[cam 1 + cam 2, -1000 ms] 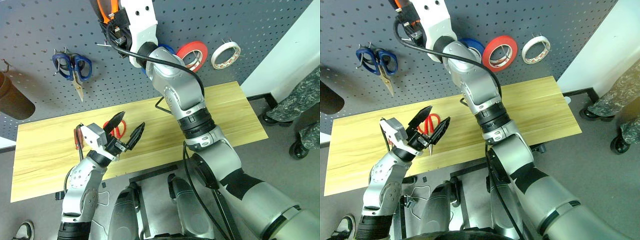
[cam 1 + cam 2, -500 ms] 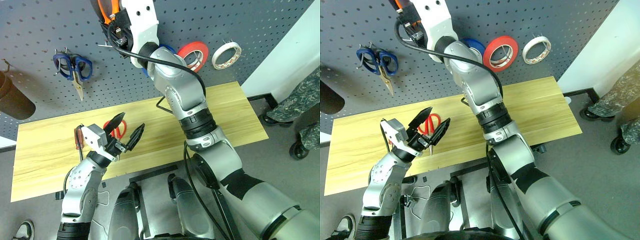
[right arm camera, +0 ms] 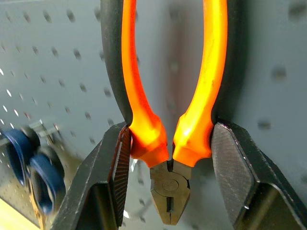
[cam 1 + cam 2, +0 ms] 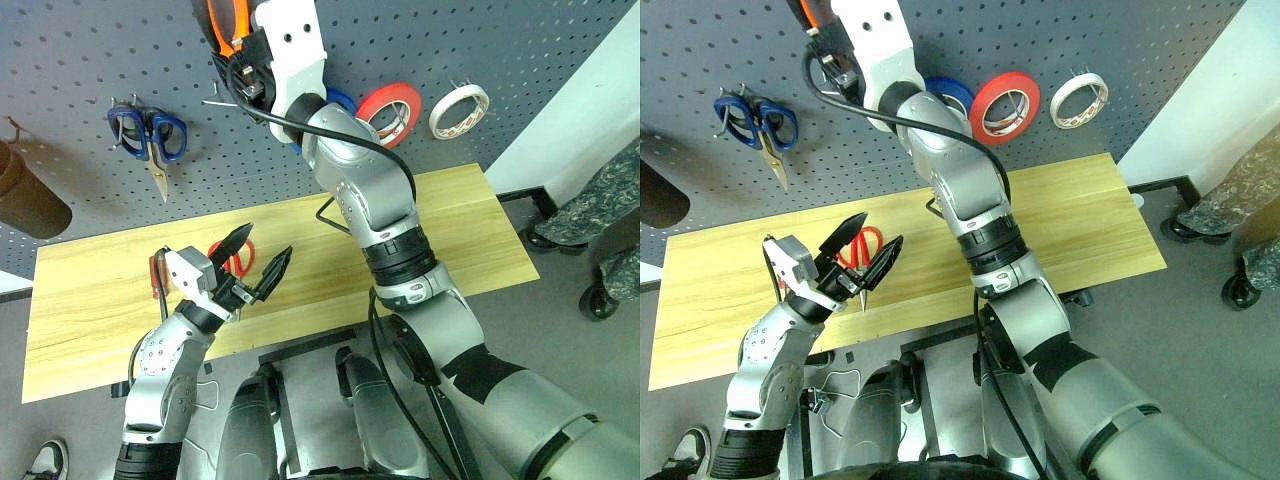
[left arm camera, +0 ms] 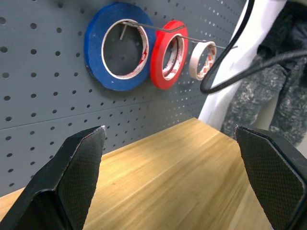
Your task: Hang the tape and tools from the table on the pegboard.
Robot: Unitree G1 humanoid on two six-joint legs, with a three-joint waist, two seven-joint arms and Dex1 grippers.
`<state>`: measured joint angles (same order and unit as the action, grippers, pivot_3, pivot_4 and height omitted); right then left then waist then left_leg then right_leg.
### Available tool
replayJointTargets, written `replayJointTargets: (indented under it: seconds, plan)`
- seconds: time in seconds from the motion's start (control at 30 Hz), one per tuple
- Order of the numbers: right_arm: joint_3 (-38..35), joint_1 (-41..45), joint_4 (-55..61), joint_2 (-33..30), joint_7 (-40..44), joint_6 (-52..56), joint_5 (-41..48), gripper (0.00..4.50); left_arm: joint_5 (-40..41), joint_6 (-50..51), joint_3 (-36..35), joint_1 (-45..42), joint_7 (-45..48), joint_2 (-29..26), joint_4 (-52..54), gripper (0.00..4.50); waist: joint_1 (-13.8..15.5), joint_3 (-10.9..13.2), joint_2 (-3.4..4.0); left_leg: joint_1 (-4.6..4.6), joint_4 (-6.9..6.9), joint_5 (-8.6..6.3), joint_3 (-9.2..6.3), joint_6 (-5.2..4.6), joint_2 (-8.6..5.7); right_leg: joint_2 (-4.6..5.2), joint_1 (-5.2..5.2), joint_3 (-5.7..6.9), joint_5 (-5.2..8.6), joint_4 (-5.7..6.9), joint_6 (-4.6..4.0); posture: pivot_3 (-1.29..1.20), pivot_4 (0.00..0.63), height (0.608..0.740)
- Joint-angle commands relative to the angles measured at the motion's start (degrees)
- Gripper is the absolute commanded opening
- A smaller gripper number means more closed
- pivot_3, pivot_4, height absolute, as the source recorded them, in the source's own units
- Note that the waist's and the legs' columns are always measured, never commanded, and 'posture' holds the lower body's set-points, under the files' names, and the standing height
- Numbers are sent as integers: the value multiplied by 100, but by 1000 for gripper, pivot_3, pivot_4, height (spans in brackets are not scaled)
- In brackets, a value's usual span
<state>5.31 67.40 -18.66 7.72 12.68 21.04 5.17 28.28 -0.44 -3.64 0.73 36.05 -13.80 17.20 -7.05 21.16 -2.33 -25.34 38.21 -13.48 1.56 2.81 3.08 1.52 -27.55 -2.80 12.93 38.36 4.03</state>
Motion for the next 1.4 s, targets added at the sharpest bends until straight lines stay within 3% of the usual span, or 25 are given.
replayJointTargets:
  seconds: [0.03, 0.73, 1.4]
  plan:
    - [120, 10, 428, 64, 10, 61, -15, 2126, 73, -17, -17, 0, 56, -47, 140, 4500, 2, 0, 0, -2, 0, 0, 0, 0, 0, 0, -1, 0, 0, -2, 1, -66, 289, 712]
    - [60, -666, 1296, -545, 30, 548, -105, 2124, 122, 57, -74, -52, 156, -198, 109, 4500, 165, 0, 0, -13, -8, -1, -2, -1, -7, 12, 1, 7, -5, -23, 9, -58, 294, 712]
    - [-122, -276, 2052, -734, 13, 1020, 151, 2120, 130, 56, -81, -1, 168, -227, 125, 4500, 160, 0, 0, -13, -8, -1, -4, -1, -7, 11, 0, 8, -6, -23, 10, -58, 299, 712]
